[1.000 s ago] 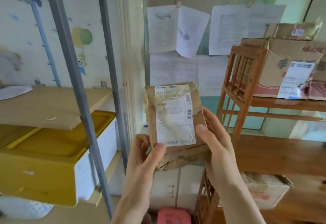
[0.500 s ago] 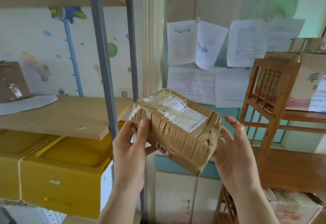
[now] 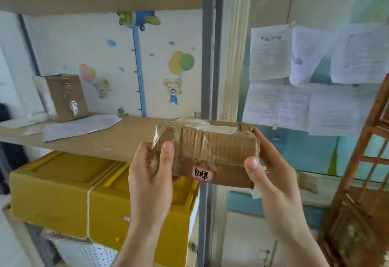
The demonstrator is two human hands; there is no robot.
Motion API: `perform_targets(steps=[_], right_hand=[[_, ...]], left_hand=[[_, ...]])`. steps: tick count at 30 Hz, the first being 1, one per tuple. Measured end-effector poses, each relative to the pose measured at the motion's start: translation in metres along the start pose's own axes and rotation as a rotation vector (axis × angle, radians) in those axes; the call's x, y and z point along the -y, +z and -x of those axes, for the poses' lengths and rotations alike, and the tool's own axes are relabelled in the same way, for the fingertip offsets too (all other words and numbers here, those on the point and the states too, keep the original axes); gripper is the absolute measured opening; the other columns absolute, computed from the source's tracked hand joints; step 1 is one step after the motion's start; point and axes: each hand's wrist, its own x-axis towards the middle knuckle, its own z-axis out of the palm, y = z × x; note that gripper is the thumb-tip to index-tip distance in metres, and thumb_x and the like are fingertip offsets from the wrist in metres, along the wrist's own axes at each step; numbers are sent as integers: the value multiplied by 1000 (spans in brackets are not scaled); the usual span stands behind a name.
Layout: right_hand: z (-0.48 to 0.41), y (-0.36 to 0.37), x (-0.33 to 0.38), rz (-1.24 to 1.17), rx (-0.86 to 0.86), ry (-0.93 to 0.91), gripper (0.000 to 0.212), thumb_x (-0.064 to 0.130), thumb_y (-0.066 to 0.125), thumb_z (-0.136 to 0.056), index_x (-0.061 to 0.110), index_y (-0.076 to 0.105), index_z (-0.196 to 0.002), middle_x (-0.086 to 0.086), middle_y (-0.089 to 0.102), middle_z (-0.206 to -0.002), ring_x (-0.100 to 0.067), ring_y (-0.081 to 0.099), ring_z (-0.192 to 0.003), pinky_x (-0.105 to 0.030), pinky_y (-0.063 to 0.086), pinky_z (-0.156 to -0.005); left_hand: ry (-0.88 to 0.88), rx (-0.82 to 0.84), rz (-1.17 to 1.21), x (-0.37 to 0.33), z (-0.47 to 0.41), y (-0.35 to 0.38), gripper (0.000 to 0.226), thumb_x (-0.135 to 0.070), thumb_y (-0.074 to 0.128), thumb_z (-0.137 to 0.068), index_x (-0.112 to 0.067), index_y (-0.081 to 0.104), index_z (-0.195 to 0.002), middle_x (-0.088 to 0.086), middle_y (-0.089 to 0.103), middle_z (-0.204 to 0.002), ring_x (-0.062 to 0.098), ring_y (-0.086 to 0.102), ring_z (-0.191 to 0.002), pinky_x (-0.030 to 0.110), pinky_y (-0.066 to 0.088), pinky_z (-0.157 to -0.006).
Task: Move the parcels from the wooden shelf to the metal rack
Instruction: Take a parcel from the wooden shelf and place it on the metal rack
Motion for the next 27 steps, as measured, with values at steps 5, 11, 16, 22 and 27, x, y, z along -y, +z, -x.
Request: perform_targets(steps=[5,11,16,22,27], right_hand=[[-23,85,-25,72,14,-16,71,62,67,-85,26,56,-146,18,74,-127,-5,68,-121,-30,62,-87],[-97,178,-83,240,69,25,55,29,72,-91,18,59,-143,5,71,-128,-8,65,-119,-4,53,-78],[-147,243,-133,374,196,192,58,26,73,-93,14,54,-146,10,65,-120,-15,65,-120,0,44,-78],[-175,292,-178,409,215,269,68,23,77,-90,16,48,-151,-2,62,-145,-22,62,-130,-32,47,-107],[-183,304,-186,417,206,266,65,23,76,-91,19,50,-150,-1,62,-145,-21,59,-133,-31,46,-108]], left_hand=[[46,46,-103,30,-53,-69,24,-35,49,-103,-31,66,-119,-9,78,-103,3,72,-100,16,56,-78],[-116,159,-310,88,-160,-120,20,-31,45,-108,-27,65,-113,1,77,-105,21,73,-102,35,60,-81],[-272,102,-385,158,-234,-134,21,-14,48,-108,-10,65,-119,2,73,-105,26,71,-105,26,54,-80],[-347,55,-462,228,-278,-149,21,-11,47,-107,-8,58,-125,8,72,-118,29,67,-119,46,53,-102],[-361,59,-502,237,-291,-148,34,-15,46,-108,-10,50,-140,13,67,-133,33,62,-129,51,50,-109]])
